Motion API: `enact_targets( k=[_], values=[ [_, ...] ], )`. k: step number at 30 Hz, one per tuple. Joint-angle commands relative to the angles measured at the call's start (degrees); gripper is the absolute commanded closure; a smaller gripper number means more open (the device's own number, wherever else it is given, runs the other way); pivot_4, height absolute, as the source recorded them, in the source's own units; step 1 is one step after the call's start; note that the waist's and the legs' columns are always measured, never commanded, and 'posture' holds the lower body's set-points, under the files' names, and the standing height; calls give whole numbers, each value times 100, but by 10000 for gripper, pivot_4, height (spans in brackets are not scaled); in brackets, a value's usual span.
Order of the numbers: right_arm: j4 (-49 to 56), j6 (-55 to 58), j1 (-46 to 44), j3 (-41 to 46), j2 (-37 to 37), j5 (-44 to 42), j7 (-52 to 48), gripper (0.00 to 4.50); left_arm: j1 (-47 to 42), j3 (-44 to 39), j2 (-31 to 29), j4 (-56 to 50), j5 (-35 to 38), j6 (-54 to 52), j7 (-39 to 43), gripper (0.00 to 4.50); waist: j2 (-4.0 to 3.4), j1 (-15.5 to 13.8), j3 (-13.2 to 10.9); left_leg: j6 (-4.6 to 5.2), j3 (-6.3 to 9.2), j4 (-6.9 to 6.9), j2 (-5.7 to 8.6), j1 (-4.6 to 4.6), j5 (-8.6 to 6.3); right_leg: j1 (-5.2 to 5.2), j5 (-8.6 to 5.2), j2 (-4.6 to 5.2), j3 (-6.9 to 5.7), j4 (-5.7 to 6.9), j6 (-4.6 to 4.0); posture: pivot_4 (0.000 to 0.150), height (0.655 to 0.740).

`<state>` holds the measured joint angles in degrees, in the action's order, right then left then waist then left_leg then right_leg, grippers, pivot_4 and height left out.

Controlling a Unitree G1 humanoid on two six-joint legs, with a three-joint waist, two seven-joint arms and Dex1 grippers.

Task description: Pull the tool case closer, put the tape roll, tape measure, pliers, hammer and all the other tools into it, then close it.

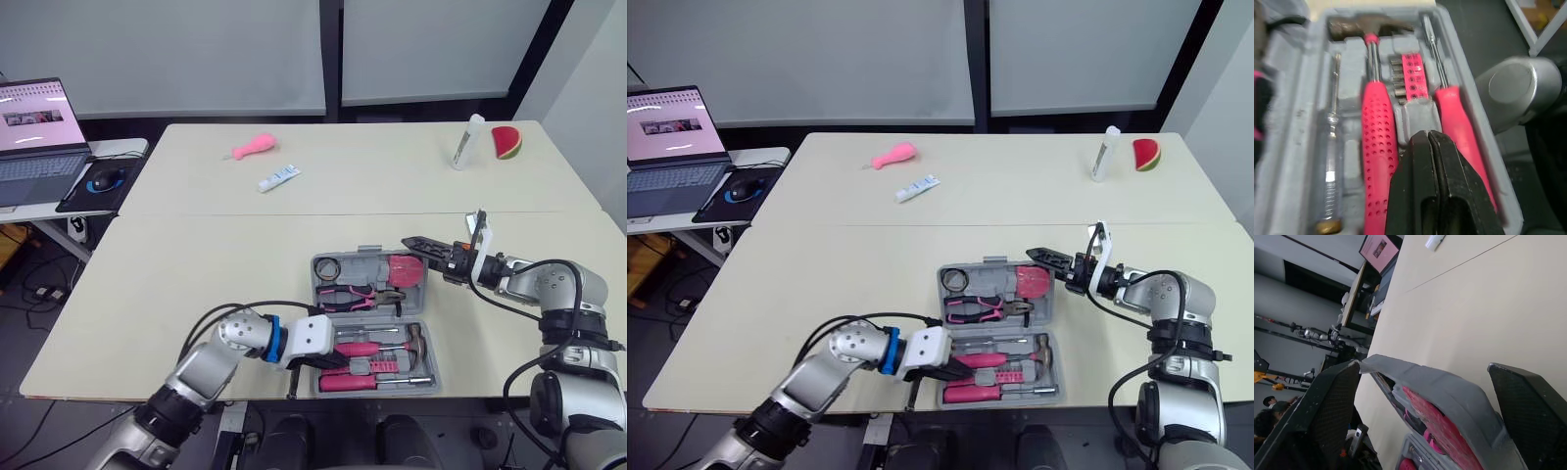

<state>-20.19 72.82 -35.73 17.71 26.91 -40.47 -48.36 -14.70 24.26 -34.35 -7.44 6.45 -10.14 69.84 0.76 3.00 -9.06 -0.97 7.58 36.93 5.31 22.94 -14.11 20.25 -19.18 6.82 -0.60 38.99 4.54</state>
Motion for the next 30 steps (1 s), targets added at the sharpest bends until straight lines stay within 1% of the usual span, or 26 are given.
enact_targets(
  k=[1, 4, 7, 10, 13, 14, 16, 17, 19, 20, 22, 23, 24, 26, 27, 28, 29, 30],
  values=[
    [494, 392, 23, 167, 135, -448, -58, 469, 109, -439, -431, -586, 446, -201, 280, 45000, -2, 2, -1, 0, 0, -1, 0, -1, 0, -1, 0, 0, 0, -1, 0, 1500, 7400],
    [836, 837, 96, 229, 259, -720, -42, 469, 318, -687, -993, -807, 611, -168, 572, 45000, -6, 10, -3, 2, -1, -4, -1, -1, -1, 1, 0, 0, 1, -2, -1, 1500, 7400],
    [1529, 1636, 306, 319, 536, -1216, -108, 469, 714, -1061, -1629, -825, 753, 78, 893, 45000, -9, -5, -6, 3, 0, -6, -1, -1, -2, 1, -1, 0, 1, -4, -1, 1500, 7400],
    [2096, 1959, 644, 281, 989, -1968, -155, 469, 1008, -1283, -1958, -518, 726, 427, 990, 45000, -12, -73, -9, 4, 3, -8, -1, 1, -3, 1, -1, 2, 0, -7, -2, 1500, 7400],
    [2270, 1968, 908, 241, 1376, -2721, -39, 469, 1120, -1338, -2033, -264, 628, 711, 991, 45000, -12, -133, -11, 6, 1, -6, 3, 0, -3, -1, -1, 10, -1, -7, -2, 1500, 7400],
    [2510, 1968, 1160, 211, 1600, -3011, -25, 469, 1114, -1327, -1974, -121, 546, 791, 897, 45000, -12, -136, -11, 7, 1, -5, 4, 0, -4, -2, -1, 11, -2, -7, -2, 1500, 7400],
    [3017, 1968, 1602, 209, 1909, -3342, -4, 469, 1065, -1287, -1791, 98, 428, 854, 672, 45000, -10, -178, -13, 10, 2, -7, 3, 1, -6, -5, -2, 13, -4, -8, -1, 1500, 7400],
    [3263, 1962, 1740, 236, 1967, -3305, 15, 469, 1038, -1269, -1707, 162, 392, 856, 580, 45000, -9, -181, -13, 12, 5, -8, 4, 6, -7, -5, -2, 15, -5, -13, -1, 1500, 7400],
    [3748, 1613, 2021, 172, 2189, -3061, -87, 469, 1019, -1233, -1543, 205, 345, 763, 414, 45000, -8, -168, -14, 16, 0, -7, 3, 6, -9, -4, -3, 13, -8, -11, 1, 1500, 7400],
    [3727, 1516, 2030, 294, 2077, -3007, 157, 469, 1055, -1207, -1478, 198, 318, 746, 357, 45000, -6, -166, -14, 16, -1, -5, 5, 6, -9, -3, -2, 13, -9, -10, 1, 1500, 7400],
    [3895, 1001, 2199, 309, 2030, -2633, 388, 469, 1153, -1179, -1399, 177, 257, 778, 275, 45000, -3, -137, -15, 17, -2, -5, 4, 3, -10, -3, -3, 11, -9, -6, 2, 1500, 7400],
    [4117, 455, 2399, 113, 2140, -2150, 362, 469, 1182, -1179, -1375, 171, 237, 796, 249, 45000, -3, -128, -15, 17, -2, -5, 2, 1, -10, -3, -3, 10, -8, -5, 2, 1500, 7400],
    [4305, -384, 2689, -321, 2391, -1323, 300, 2200, 1175, -1184, -1325, 179, 203, 783, 184, 45000, -3, -128, -15, 17, -2, -6, 2, 0, -10, -2, -3, 8, -7, -4, 2, 1500, 7400],
    [4407, -1759, 3184, -947, 2770, -64, 84, 6609, 1148, -1172, -1246, 189, 158, 744, 98, 45000, -3, -136, -15, 16, -2, -8, 4, 0, -10, -1, -5, 8, -8, -4, 6, 1500, 7400],
    [4303, -2480, 3427, -1214, 2929, 543, 21, 9942, 1143, -1159, -1205, 177, 143, 704, 49, 45000, -1, -138, -15, 16, -4, -6, 5, 1, -10, 0, -7, 8, -8, -4, 9, 1500, 7400],
    [4173, -3070, 3637, -1405, 3038, 1002, -44, 13057, 1141, -1136, -1167, 155, 118, 668, 4, 45000, 0, -144, -16, 16, -5, -4, 7, 1, -10, 0, -7, 8, -7, -5, 11, 1500, 7400],
    [4031, -3605, 3819, -1584, 3130, 1425, -81, 17365, 1130, -1109, -1128, 131, 90, 629, -39, 45000, 2, -147, -17, 16, -6, -2, 8, 0, -9, -3, -7, 10, -8, -5, 12, 1500, 7400],
    [3863, -4157, 3983, -1783, 3208, 1878, -79, 20181, 1119, -1066, -1077, 99, 51, 587, -87, 45000, 2, -147, -17, 16, -7, -1, 9, -1, -9, -5, -7, 10, -8, -5, 13, 1500, 7400]
  ],
)
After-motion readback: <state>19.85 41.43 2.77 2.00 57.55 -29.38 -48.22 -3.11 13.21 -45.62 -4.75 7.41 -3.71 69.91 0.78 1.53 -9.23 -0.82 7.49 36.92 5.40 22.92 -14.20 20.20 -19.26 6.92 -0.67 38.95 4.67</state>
